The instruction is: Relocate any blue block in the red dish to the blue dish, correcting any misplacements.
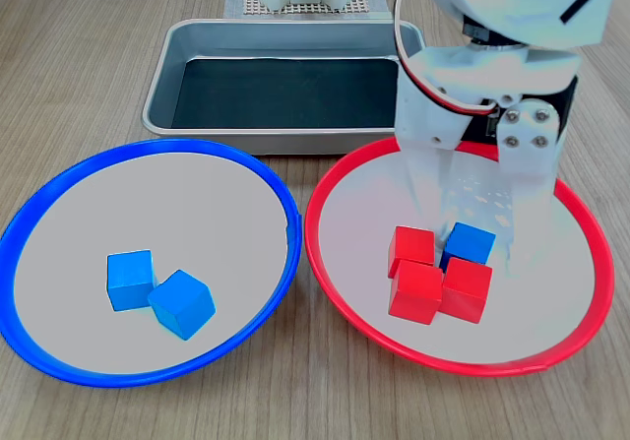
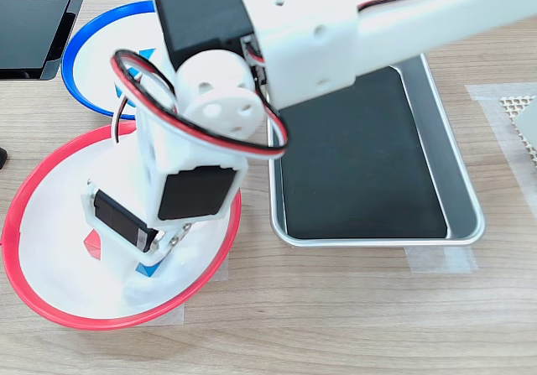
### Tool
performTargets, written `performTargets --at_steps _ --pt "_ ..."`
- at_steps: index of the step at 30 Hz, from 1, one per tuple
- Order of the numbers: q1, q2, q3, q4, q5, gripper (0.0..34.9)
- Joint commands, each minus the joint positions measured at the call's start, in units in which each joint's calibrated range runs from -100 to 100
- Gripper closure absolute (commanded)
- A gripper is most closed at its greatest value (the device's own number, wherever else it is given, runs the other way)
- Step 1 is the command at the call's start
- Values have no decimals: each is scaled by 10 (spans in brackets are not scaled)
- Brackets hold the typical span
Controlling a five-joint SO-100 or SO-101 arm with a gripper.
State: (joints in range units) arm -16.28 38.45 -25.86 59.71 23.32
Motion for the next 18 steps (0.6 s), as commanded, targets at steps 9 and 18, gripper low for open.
performTargets --at_steps 9,18 --pt "9 -4 -11 7 3 330" --pt "0 -19 -14 3 -19 349"
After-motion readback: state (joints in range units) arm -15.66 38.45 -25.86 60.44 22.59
